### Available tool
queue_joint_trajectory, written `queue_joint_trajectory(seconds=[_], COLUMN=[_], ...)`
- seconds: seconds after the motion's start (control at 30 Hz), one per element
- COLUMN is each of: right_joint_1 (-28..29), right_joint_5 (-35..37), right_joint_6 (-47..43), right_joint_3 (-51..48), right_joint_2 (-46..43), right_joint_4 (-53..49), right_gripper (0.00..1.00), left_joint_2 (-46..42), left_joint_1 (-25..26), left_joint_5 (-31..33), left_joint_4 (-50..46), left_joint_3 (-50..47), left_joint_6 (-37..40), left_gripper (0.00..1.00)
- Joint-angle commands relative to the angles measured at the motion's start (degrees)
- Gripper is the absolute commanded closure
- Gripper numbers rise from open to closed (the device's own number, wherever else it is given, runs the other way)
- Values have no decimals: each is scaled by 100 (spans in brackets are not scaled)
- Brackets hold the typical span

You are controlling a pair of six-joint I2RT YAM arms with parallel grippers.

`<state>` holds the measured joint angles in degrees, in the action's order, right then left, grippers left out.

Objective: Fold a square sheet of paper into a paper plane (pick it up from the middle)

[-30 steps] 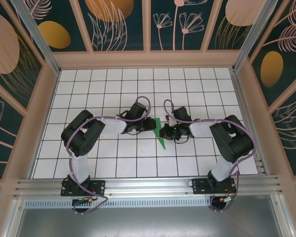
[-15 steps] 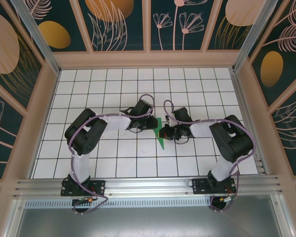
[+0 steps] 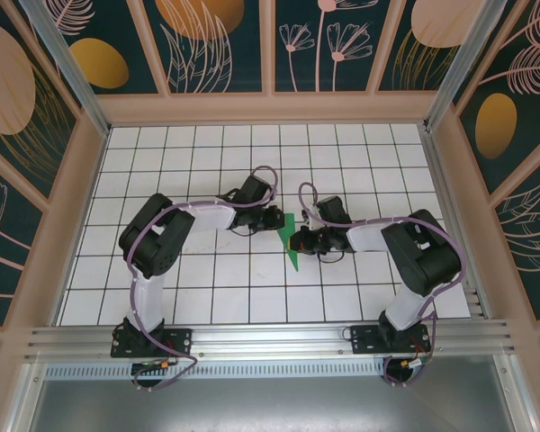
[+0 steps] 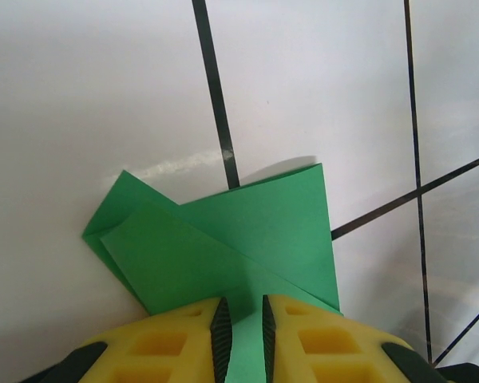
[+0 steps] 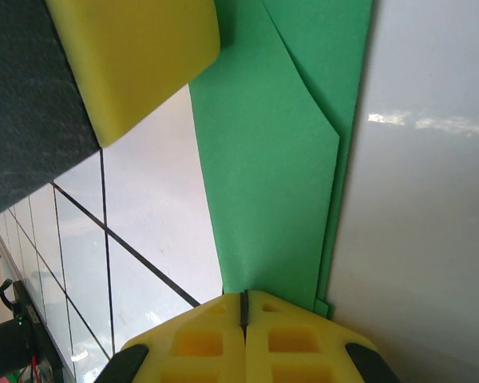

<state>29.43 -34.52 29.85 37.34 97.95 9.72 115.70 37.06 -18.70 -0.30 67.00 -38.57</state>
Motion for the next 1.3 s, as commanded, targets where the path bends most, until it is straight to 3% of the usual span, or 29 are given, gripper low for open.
queue_joint_trajectory(seconds=[0.0, 0.5, 0.73, 0.83, 1.07, 1.27], right_joint_1=[-21, -3, 45, 48, -122, -674], right_joint_5=[728, 640, 335, 335, 1491, 1899], right_joint_6=[-218, -207, 141, 429, 292, -210], right_joint_3=[-421, -347, 152, 500, 716, 456], right_joint_2=[430, 343, -216, -613, -1493, -1804], right_joint_4=[-1224, -1301, -1061, -811, -1083, -1194], right_gripper=[99, 99, 96, 86, 43, 29], left_joint_2=[400, 440, 113, -222, -1168, -1557], left_joint_1=[-512, -682, -682, -682, -610, -35], left_joint_5=[1178, 1255, 1289, 1307, 1202, 1586], left_joint_4=[-50, -256, -550, -693, -678, -841], left_joint_3=[93, 330, 591, 576, -142, -532], left_joint_6=[313, 706, 634, 393, -496, -1218], left_gripper=[75, 75, 72, 68, 50, 33])
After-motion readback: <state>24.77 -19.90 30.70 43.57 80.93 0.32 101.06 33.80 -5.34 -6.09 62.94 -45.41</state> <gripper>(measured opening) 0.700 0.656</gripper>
